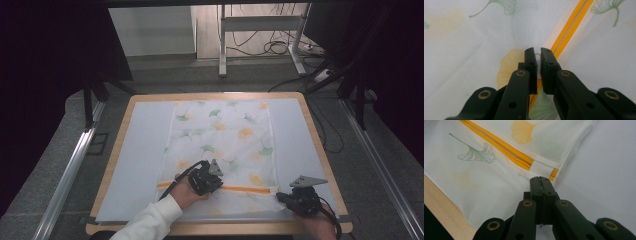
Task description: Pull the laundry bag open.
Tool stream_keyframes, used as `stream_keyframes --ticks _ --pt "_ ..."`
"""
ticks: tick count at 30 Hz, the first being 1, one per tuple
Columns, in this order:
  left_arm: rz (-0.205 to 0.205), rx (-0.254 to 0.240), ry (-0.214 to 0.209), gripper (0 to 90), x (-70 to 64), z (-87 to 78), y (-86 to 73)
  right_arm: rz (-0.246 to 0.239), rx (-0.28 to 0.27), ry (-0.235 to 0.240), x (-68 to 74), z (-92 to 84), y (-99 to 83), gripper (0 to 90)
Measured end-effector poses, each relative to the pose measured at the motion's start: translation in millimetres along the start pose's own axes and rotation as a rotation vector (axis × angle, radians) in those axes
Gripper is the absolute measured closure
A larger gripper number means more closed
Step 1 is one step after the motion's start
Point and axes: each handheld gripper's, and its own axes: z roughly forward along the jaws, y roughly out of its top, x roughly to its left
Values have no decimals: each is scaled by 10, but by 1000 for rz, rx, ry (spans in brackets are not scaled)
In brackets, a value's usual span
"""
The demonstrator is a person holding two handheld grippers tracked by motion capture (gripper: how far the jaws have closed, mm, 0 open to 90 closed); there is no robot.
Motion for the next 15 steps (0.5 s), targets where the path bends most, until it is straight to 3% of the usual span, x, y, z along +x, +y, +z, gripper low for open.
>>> stream_keyframes --ticks 15 --pt "-32 1 11 850 87 -115 -174 2 1 0 -1 0 2 894"
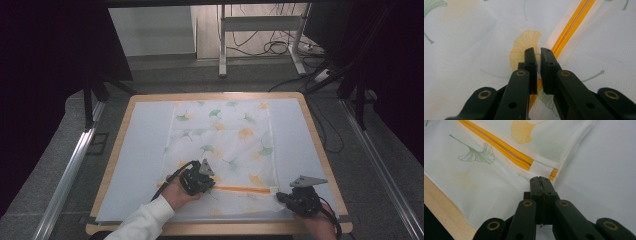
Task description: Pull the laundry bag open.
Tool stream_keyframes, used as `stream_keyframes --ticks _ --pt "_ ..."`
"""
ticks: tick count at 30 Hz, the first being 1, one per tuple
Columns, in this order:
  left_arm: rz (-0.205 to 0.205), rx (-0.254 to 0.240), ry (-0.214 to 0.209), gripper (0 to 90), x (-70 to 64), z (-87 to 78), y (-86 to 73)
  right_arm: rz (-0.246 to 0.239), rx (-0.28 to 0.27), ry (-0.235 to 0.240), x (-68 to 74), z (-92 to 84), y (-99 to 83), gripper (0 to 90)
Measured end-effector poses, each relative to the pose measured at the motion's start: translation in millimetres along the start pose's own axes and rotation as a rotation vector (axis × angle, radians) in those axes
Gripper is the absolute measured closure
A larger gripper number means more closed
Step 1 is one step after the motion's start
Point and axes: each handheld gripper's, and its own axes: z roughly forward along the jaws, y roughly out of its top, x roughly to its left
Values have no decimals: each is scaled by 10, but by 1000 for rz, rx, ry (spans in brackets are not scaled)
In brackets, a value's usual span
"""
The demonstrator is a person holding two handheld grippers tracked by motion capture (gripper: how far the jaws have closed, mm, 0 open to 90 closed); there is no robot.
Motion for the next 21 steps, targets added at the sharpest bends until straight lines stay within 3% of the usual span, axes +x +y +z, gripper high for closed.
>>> stream_keyframes --ticks 21 --pt "-36 -1 19 849 90 -119 -182 2 1 1 0 -1 1 895"
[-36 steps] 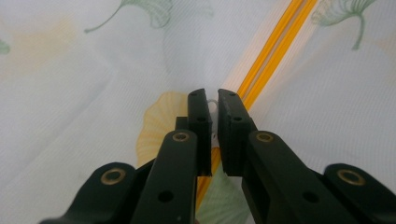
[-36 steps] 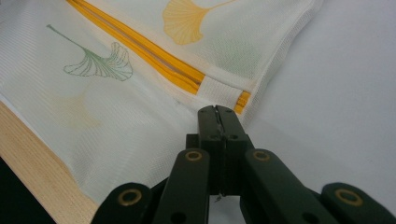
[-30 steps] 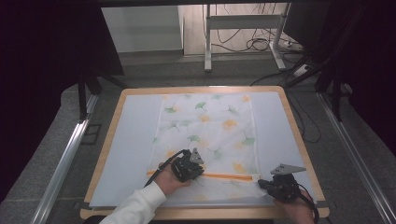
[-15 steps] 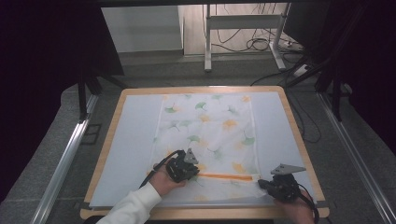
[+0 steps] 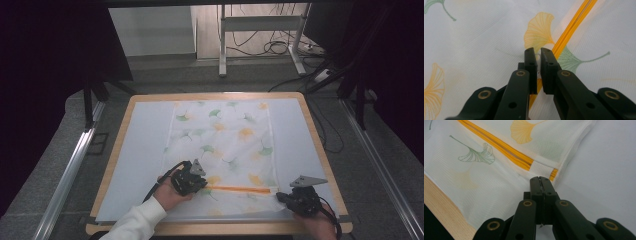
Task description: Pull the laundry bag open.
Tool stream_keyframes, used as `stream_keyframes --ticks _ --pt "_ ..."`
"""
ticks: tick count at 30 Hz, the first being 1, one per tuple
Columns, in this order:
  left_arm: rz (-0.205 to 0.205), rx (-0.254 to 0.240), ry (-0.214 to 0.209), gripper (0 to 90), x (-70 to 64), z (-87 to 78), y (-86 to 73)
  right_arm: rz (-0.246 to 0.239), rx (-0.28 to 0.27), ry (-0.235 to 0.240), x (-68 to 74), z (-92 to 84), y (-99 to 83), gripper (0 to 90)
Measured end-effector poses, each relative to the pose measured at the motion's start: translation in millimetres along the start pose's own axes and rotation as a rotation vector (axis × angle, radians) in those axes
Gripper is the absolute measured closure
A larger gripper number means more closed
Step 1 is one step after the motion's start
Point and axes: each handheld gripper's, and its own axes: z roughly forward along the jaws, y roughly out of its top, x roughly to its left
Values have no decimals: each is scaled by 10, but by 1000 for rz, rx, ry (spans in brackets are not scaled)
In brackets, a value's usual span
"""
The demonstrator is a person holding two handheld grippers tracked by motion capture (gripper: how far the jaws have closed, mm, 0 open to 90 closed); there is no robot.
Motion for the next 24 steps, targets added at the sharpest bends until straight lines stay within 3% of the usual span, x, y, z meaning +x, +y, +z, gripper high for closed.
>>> stream_keyframes --ticks 24 --pt "-42 -13 32 849 78 -151 -247 -6 0 -1 0 0 1 894"
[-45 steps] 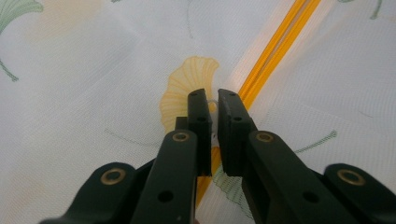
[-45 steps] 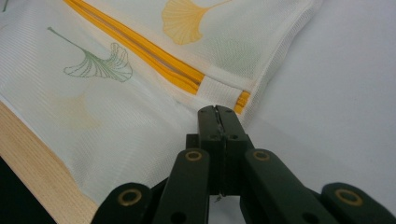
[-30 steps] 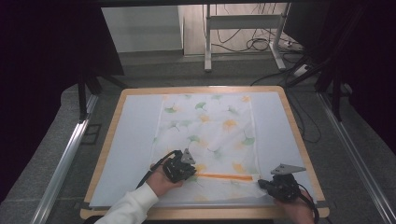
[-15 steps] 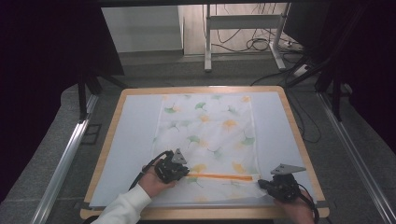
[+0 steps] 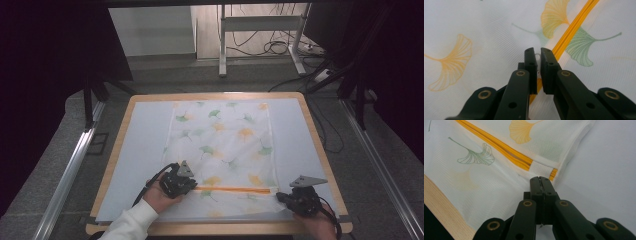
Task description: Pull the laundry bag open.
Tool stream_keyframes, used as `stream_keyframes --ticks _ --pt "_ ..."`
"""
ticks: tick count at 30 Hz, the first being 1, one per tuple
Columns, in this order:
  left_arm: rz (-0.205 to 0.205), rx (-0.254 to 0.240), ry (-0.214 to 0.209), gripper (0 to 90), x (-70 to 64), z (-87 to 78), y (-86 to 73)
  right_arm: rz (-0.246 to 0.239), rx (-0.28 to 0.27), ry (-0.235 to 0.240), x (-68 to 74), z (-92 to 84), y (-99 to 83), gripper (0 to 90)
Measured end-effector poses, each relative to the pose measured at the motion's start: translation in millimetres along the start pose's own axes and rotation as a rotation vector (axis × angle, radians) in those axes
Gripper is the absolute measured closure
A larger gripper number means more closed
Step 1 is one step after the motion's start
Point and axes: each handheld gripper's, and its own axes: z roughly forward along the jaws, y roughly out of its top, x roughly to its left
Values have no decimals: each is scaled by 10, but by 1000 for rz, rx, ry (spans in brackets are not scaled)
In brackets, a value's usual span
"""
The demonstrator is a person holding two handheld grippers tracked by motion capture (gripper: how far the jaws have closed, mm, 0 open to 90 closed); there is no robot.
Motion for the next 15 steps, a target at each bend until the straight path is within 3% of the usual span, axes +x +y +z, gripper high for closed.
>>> stream_keyframes --ticks 15 --pt "-45 -1 8 849 107 -104 -160 2 0 1 0 0 -1 894"
